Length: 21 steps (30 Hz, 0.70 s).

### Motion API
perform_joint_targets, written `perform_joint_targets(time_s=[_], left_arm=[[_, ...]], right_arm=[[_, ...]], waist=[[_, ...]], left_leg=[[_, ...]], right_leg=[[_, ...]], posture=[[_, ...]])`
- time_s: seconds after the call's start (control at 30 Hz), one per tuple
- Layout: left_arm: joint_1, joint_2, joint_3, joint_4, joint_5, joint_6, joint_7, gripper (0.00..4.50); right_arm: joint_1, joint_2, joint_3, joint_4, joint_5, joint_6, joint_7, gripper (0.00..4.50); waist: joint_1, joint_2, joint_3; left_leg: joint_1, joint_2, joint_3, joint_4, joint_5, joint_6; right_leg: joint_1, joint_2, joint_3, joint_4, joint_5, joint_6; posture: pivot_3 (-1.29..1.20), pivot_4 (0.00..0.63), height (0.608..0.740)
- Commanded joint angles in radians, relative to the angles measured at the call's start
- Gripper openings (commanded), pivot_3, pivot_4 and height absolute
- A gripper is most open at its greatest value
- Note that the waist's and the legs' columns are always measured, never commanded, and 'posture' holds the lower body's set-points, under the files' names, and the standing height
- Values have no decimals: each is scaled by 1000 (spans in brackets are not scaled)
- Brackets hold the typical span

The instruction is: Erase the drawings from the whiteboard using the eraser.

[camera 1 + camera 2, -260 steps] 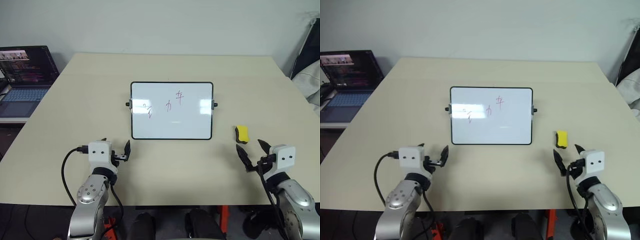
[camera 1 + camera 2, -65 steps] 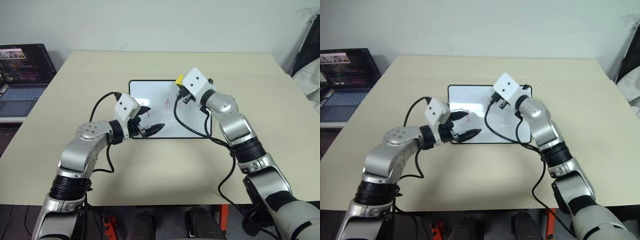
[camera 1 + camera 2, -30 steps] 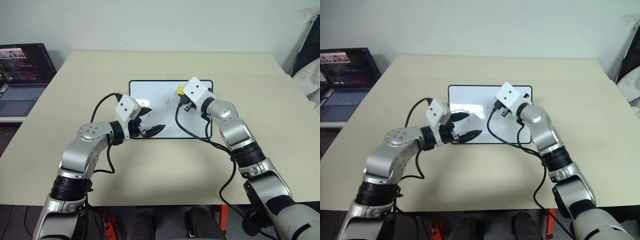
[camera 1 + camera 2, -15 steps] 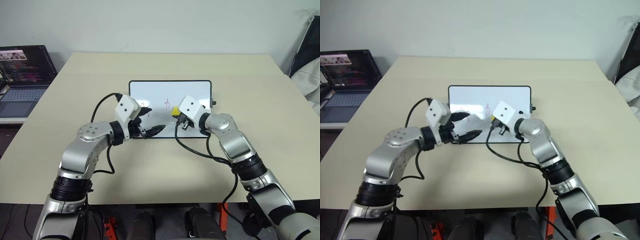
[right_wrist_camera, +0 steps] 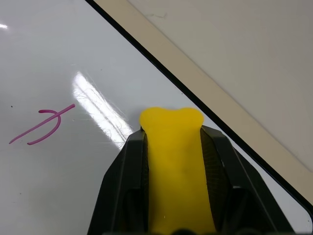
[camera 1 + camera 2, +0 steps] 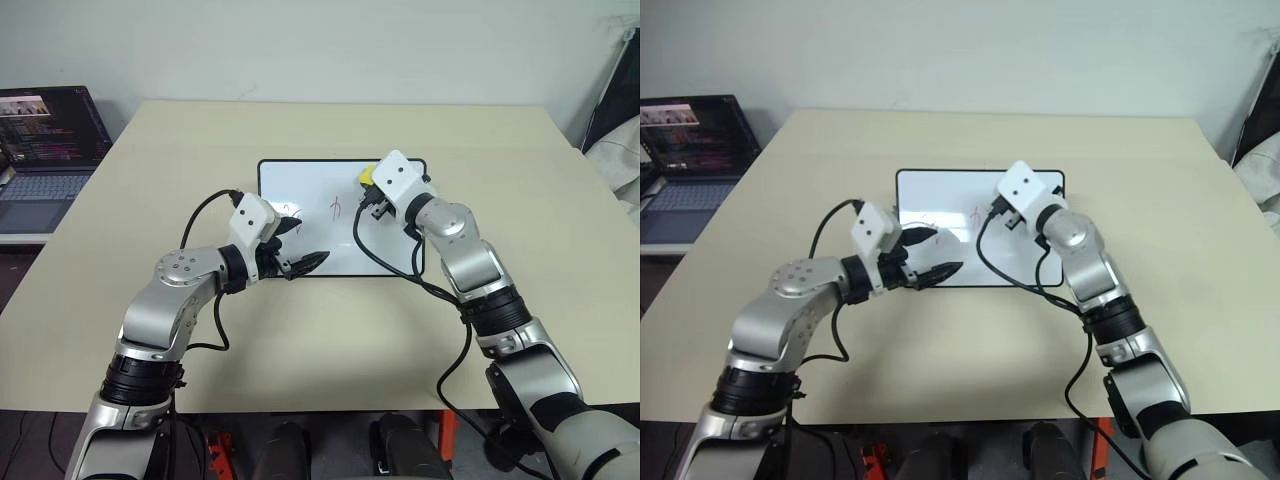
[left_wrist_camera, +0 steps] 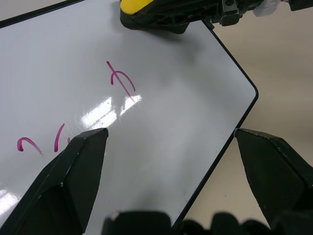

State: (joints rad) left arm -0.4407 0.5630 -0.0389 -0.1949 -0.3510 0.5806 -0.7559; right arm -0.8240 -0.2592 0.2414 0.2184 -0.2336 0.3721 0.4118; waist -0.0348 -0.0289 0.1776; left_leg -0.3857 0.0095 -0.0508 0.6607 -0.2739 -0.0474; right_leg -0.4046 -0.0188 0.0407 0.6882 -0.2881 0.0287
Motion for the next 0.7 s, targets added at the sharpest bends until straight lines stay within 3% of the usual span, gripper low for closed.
perform_joint_targets(time_s=[0.03, 0.37, 0.7], left_arm=[[-8, -1, 10, -27, -3, -23, -2, 4500], [0, 2, 18, -25, -4, -23, 2, 4500], [79, 14, 119, -71, -25, -25, 49, 4500]], right_arm=[[48, -24, 30, -7, -1, 53, 61, 1140], [101, -18, 39, -101, 31, 133, 136, 1140], [162, 39, -122, -379, 248, 160, 150, 1129]], waist=[[1, 0, 0], [0, 0, 0], [-2, 0, 0]], left_leg=[[0, 0, 0, 0, 0, 0], [4, 0, 0, 1, 0, 0], [-1, 1, -2, 0, 0, 0]], right_leg=[[0, 0, 0, 0, 0, 0], [2, 1, 0, 5, 1, 0], [-1, 1, 0, 1, 1, 0]], posture=[[0, 150, 740], [0, 150, 740], [0, 150, 740]])
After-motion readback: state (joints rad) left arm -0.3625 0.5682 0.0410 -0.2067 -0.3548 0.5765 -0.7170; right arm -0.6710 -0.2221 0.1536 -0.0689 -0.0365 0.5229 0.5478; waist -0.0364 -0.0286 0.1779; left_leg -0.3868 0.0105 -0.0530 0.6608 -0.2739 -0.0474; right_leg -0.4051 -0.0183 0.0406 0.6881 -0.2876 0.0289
